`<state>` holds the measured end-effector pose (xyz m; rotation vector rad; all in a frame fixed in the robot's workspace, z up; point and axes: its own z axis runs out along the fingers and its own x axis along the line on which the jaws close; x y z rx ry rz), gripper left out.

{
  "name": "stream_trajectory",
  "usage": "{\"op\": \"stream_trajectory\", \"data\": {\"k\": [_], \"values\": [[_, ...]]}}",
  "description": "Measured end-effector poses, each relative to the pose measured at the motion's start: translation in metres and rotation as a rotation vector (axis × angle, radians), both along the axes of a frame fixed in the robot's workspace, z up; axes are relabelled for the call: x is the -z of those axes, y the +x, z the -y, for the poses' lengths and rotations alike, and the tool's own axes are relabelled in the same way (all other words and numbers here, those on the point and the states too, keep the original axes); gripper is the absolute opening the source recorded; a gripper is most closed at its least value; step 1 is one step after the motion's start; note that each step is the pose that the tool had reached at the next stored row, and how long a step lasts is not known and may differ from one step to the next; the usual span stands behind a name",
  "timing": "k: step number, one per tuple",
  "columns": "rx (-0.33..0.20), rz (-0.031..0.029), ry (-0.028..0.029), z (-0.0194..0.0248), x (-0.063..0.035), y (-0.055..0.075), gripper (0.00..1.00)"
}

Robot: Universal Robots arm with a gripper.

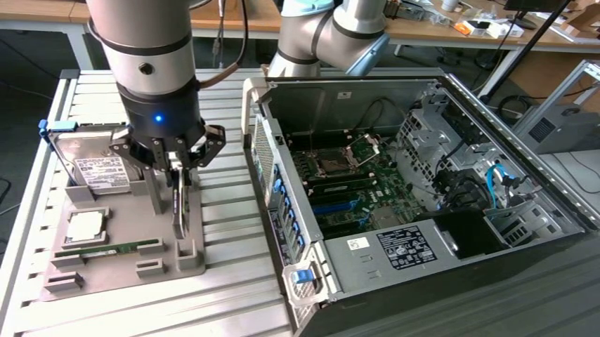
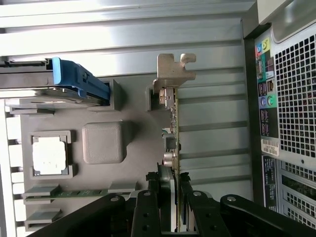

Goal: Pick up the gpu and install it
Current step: 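Pick up the gpu and move the gpu toward the slot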

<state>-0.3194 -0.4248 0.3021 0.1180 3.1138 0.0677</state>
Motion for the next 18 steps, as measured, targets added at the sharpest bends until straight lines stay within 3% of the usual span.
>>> {"op": "stream_trajectory", "data": {"k": [18], "values": [[0.0, 0.0001, 0.0001, 0.0, -0.0067, 0.0, 0.27]]}}
